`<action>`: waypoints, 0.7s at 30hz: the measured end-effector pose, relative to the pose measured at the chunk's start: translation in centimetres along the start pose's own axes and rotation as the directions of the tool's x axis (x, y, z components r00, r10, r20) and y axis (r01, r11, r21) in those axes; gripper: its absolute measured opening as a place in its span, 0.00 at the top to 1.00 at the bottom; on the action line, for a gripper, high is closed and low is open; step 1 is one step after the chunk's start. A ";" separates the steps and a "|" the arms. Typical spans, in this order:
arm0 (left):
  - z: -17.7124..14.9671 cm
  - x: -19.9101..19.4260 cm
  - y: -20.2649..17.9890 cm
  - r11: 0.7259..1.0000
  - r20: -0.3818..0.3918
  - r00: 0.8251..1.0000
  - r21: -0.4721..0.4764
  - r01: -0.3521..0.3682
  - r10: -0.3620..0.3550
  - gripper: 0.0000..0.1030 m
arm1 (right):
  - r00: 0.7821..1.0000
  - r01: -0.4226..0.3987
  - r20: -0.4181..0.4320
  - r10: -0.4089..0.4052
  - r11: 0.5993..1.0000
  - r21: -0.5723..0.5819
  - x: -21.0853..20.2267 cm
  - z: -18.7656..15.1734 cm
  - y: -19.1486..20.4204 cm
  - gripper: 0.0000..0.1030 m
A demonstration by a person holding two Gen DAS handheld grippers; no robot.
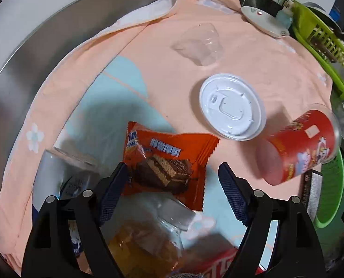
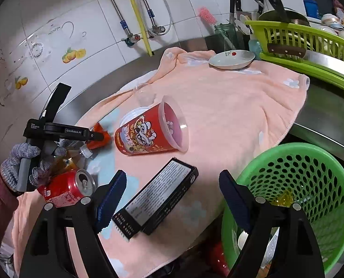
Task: Collect trash
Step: 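Move both grippers back over the towel toward the remaining trash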
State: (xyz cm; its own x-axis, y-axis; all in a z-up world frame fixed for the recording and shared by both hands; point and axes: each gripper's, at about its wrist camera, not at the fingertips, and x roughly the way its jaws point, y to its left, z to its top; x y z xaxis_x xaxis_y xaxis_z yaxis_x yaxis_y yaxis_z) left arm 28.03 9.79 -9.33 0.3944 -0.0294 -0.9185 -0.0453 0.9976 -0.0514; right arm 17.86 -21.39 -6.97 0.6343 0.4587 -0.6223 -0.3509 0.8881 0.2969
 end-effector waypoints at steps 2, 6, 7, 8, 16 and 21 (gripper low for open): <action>0.1 0.3 0.1 1.000 -0.009 1.000 0.008 -0.003 0.003 0.23 | 1.000 -0.011 -0.009 0.011 1.000 -0.008 0.7 0.3 0.2 0.23; 0.6 0.9 0.1 1.000 -0.019 1.000 0.002 -0.014 0.014 0.23 | 1.000 -0.018 -0.014 0.017 0.999 -0.050 1.7 0.8 0.8 0.23; 0.7 0.9 0.3 1.000 -0.017 1.000 0.001 -0.015 0.015 0.23 | 1.000 -0.016 -0.014 0.015 0.998 -0.064 2.1 0.9 1.0 0.23; 0.7 0.9 0.3 1.000 -0.017 1.000 -0.001 -0.007 0.007 0.23 | 1.000 -0.016 -0.019 0.015 0.997 -0.076 2.4 1.1 1.1 0.23; 0.1 0.6 0.5 0.999 0.005 1.000 0.034 -0.003 0.003 0.38 | 1.000 -0.004 -0.030 0.000 0.990 -0.143 4.2 2.6 1.4 0.23; -0.1 0.0 -0.1 0.997 0.021 0.999 0.068 0.024 -0.026 0.60 | 0.998 -0.002 -0.055 -0.002 0.998 -0.069 3.8 2.1 0.1 0.23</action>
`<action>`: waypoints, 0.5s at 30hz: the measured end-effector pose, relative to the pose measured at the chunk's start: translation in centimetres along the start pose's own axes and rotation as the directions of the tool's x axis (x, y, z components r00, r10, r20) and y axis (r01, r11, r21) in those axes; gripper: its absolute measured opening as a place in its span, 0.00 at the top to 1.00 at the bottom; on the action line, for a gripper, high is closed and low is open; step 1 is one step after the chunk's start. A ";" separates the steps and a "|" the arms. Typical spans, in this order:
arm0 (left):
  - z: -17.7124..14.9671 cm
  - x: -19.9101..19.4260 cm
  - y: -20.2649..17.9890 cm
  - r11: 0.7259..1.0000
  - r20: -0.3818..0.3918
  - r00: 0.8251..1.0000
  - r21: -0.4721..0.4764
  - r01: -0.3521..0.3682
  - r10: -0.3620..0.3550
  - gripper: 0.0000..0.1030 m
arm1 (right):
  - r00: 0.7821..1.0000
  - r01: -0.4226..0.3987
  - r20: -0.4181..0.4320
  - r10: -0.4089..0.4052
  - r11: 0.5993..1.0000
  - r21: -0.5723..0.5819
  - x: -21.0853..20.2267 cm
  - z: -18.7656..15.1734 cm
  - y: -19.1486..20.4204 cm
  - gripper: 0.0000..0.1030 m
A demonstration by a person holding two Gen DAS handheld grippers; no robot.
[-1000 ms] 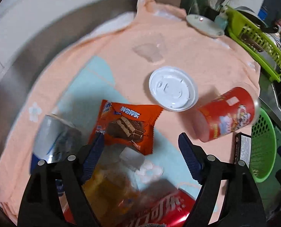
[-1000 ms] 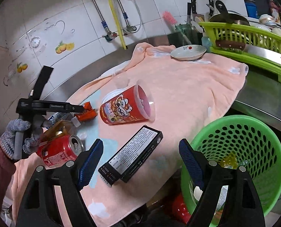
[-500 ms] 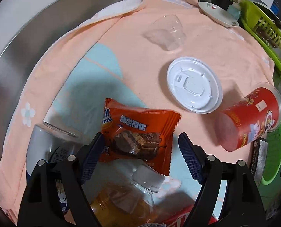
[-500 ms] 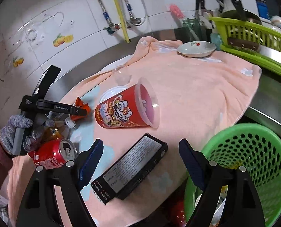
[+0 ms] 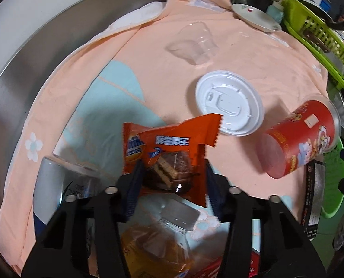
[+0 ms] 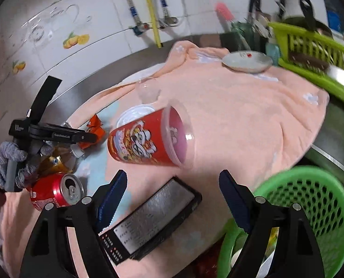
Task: Collect trash
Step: 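Move both grippers back over the towel toward the remaining trash, then grasp the orange wafer packet with the left gripper while the right gripper grasps the black box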
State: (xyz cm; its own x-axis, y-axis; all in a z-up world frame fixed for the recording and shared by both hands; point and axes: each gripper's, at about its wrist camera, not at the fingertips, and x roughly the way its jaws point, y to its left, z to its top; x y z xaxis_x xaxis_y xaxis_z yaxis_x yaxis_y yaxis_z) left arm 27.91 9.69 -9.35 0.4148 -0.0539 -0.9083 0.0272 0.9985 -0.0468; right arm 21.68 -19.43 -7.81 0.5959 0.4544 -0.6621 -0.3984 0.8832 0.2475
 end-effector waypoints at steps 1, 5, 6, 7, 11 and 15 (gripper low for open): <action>0.0 -0.1 -0.2 1.000 0.002 1.000 0.002 0.007 -0.007 0.66 | 1.000 -0.002 -0.008 0.003 1.000 0.021 -0.1 -0.4 -0.1 0.23; -0.2 -0.5 -0.9 1.000 0.021 1.000 0.027 -0.003 0.003 0.73 | 1.000 0.007 -0.017 -0.006 0.999 0.041 -0.8 -2.0 0.6 0.27; -0.3 -0.6 -0.9 1.000 0.025 1.000 0.030 -0.005 0.005 0.75 | 1.000 0.002 -0.017 -0.001 0.999 0.044 -1.0 -2.3 0.8 0.27; -0.3 -0.7 -1.0 0.999 0.031 1.000 0.032 -0.009 0.008 0.76 | 1.000 -0.002 -0.022 0.003 0.999 0.049 -1.1 -2.6 1.2 0.28; -0.4 -1.5 -0.7 1.000 0.060 0.998 0.022 -0.009 0.008 0.78 | 0.999 0.025 -0.045 -0.022 0.997 0.074 -0.7 -3.4 2.7 0.30; -0.4 -2.9 0.2 1.000 0.099 0.995 -0.003 0.001 0.000 0.79 | 0.995 0.091 -0.057 -0.086 0.991 0.097 0.0 -3.9 3.9 0.31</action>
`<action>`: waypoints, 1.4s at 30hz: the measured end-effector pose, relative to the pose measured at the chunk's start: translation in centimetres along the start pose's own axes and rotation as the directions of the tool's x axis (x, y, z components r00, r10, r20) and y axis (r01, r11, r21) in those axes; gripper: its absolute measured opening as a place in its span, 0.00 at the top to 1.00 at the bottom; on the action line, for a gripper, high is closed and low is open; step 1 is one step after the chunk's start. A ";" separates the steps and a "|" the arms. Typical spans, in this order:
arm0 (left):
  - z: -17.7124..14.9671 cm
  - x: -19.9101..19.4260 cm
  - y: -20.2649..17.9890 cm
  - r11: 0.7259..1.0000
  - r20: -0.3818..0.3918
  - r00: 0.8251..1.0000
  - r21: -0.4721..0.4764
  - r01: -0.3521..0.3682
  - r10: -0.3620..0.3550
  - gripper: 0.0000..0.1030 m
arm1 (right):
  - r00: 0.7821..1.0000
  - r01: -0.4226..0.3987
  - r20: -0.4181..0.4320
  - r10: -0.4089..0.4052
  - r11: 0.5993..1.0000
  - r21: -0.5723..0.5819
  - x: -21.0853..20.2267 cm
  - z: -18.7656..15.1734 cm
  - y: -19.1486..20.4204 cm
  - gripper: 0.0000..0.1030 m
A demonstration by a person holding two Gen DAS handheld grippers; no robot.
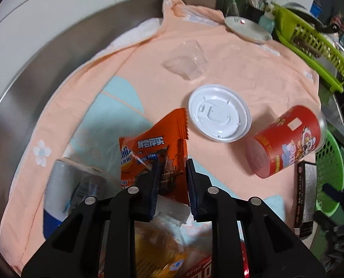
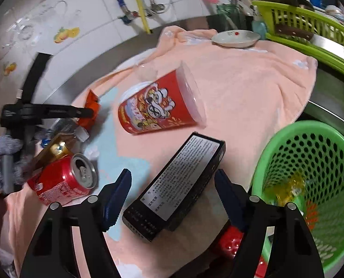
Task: Collect trash
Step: 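Grasp the orange wafer packet with the left gripper while the right gripper grasps the black box, then carry the black box over the green basket and open the right gripper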
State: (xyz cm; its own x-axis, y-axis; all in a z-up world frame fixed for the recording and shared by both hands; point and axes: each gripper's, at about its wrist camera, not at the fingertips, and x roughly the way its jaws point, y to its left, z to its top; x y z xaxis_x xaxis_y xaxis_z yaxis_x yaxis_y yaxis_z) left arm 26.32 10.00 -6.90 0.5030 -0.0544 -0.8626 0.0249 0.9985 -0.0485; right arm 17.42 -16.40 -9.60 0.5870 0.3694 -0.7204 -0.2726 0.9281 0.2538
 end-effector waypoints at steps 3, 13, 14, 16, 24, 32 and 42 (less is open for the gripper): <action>0.0 -0.9 0.7 1.000 0.023 1.000 -0.019 0.011 -0.010 0.79 | 0.999 0.042 -0.014 -0.042 0.999 0.015 1.0 -0.2 0.7 0.37; -0.2 -4.1 1.6 0.998 0.100 0.994 -0.021 0.056 -0.053 0.80 | 0.986 0.161 -0.049 -0.157 0.984 0.076 2.9 -0.1 1.0 0.48; -0.3 -4.3 1.6 0.998 0.105 0.993 -0.020 0.056 -0.054 0.80 | 0.987 0.158 -0.045 -0.155 0.984 0.086 2.7 -0.1 0.8 0.49; -0.4 -4.9 1.6 0.998 0.119 0.991 -0.022 0.061 -0.058 0.81 | 0.989 0.149 -0.036 -0.146 0.983 0.104 2.4 -0.3 0.5 0.52; -0.5 -7.3 0.2 0.995 0.159 0.982 0.004 0.099 -0.098 0.81 | 0.995 0.092 0.028 -0.099 0.981 0.171 0.0 -0.5 -0.8 0.53; -0.9 -9.5 -3.2 0.987 0.186 0.969 0.051 0.155 -0.161 0.81 | 0.988 0.086 0.108 -0.108 0.977 0.193 -4.6 -0.9 -4.3 0.53; -1.6 -10.8 -10.0 0.961 0.189 0.946 0.137 0.239 -0.263 0.81 | 0.975 0.218 -0.006 -0.221 0.960 0.177 -4.8 -2.2 -15.7 0.53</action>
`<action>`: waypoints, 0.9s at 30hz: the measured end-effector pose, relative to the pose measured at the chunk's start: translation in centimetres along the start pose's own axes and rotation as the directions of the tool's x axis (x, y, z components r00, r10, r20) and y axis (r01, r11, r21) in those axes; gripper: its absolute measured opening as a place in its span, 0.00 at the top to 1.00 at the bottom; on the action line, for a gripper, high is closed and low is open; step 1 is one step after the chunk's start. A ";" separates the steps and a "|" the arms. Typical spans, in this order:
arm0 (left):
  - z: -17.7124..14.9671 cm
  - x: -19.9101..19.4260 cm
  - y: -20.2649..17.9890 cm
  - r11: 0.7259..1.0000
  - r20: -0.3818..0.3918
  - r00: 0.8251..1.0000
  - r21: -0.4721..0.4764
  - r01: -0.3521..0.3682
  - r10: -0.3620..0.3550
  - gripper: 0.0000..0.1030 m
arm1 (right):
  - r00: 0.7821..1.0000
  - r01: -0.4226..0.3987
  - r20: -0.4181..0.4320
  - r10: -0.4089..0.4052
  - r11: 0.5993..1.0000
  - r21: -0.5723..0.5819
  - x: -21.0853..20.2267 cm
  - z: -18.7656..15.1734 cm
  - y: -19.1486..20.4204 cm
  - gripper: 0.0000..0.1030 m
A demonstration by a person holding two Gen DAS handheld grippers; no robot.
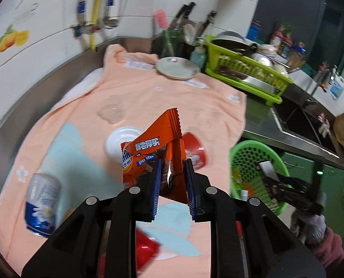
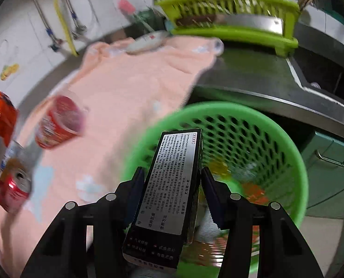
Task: Collect trash
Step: 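Carry the black box over the green basket and open the right gripper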
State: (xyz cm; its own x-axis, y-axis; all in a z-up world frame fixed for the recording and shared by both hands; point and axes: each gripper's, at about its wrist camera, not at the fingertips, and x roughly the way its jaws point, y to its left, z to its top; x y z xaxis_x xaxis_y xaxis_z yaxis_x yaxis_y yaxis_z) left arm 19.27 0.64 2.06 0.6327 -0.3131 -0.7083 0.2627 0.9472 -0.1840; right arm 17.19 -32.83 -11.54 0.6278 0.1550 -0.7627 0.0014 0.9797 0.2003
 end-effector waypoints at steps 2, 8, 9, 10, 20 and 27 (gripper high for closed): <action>0.0 0.5 -1.5 1.000 -0.004 1.000 0.019 0.018 -0.018 0.81 | 0.998 0.050 -0.029 -0.050 0.999 -0.012 1.0 -0.3 -2.0 0.52; 0.1 2.5 -5.5 0.996 -0.030 0.997 0.051 0.072 -0.070 0.81 | 0.991 0.092 -0.096 -0.095 0.995 -0.036 3.5 -1.0 -5.3 0.52; 0.1 2.9 -6.3 0.995 -0.037 0.996 0.058 0.081 -0.079 0.81 | 0.990 0.095 -0.105 -0.099 0.995 -0.040 3.8 -1.1 -5.5 0.52; 0.1 3.3 -6.9 0.994 -0.042 0.995 0.061 0.092 -0.090 0.81 | 0.988 0.100 -0.117 -0.104 0.994 -0.043 4.1 -1.3 -5.9 0.52; -0.8 8.1 -13.7 0.977 -0.123 0.978 0.112 0.184 -0.170 0.81 | 0.992 0.072 -0.107 -0.072 0.997 -0.001 3.8 -1.6 -7.8 0.50; -1.6 11.4 -17.6 0.958 -0.187 0.956 0.139 0.251 -0.224 0.81 | 0.998 0.049 -0.031 -0.048 0.999 0.011 0.5 -1.4 -8.6 0.48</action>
State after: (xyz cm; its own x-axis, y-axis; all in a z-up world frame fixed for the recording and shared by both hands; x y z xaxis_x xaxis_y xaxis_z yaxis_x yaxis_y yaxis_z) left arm 20.71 -19.52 -3.88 0.4101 -0.4986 -0.7637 0.5122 0.8187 -0.2595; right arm 16.40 -40.96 -14.51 0.6026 0.1114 -0.7902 0.0405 0.9847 0.1697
